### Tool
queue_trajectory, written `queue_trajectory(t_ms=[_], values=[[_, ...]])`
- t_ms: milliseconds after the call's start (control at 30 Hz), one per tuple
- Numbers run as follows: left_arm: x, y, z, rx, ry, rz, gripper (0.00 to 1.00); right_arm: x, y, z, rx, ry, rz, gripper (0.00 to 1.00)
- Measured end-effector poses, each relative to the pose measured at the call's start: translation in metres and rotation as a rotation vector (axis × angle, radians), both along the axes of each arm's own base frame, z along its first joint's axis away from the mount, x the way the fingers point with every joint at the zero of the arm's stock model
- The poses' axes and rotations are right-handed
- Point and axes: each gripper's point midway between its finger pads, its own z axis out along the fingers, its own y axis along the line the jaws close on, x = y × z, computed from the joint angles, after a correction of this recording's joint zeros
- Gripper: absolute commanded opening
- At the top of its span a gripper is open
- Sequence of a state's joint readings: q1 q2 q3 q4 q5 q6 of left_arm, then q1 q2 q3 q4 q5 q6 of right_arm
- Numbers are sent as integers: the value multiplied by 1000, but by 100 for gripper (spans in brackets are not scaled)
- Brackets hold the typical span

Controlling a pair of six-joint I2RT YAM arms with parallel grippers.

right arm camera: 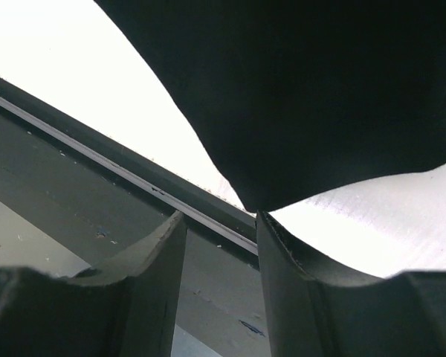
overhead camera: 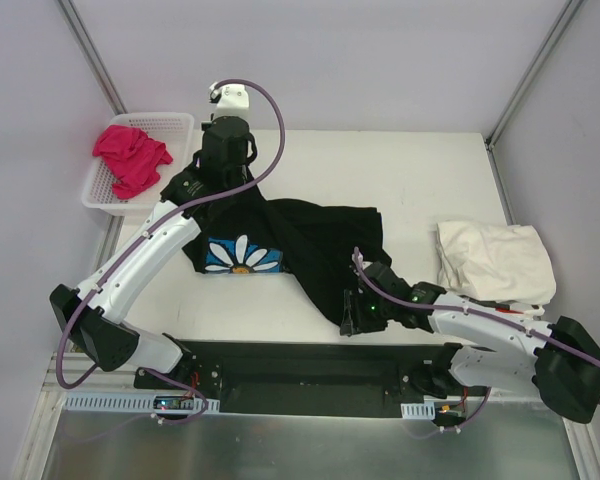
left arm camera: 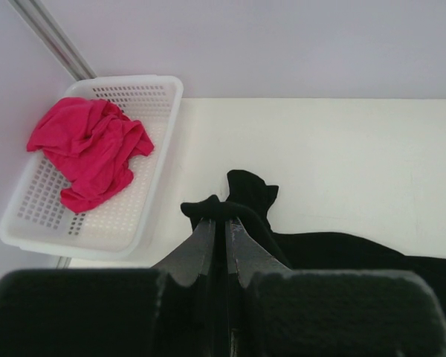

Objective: Fold and stack the t-shirts
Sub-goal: Flatten out the tshirt

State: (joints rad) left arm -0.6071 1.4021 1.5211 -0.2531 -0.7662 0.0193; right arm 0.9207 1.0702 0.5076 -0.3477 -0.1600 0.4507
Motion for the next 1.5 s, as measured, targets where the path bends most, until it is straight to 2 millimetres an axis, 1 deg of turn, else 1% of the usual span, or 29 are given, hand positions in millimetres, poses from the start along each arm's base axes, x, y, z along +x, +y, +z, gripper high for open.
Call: queue_trajectory(t_ms=[133, 633, 700, 833, 1133, 1267, 1367, 1400, 1500], values=[[0, 0, 0, -2, -3, 0, 0, 3, 1, -1, -11, 4, 0, 45], [0, 0, -4, 8, -4, -4, 0, 5, -6, -5, -27, 18, -27, 45], [1, -1, -4, 7, -5, -8, 0, 5, -7, -8, -38, 27, -30, 45], [1, -1, -3, 3, -11, -9, 0, 2, -11, -21, -88, 69, -26, 45], [-3, 2, -6, 7, -10, -9, 0, 5, -4, -22, -92, 88, -11, 44], [-4, 2, -3, 2, -18, -10, 0, 6, -2, -22, -95, 91, -5, 40], [-4, 3, -3, 0, -20, -10, 0, 9, -1, -23, -97, 90, -3, 36], [-5, 3, -3, 0, -20, -10, 0, 10, -1, -24, -99, 90, -4, 33], [-5, 3, -6, 3, -16, -10, 0, 14, 0, -25, -100, 86, -8, 29]])
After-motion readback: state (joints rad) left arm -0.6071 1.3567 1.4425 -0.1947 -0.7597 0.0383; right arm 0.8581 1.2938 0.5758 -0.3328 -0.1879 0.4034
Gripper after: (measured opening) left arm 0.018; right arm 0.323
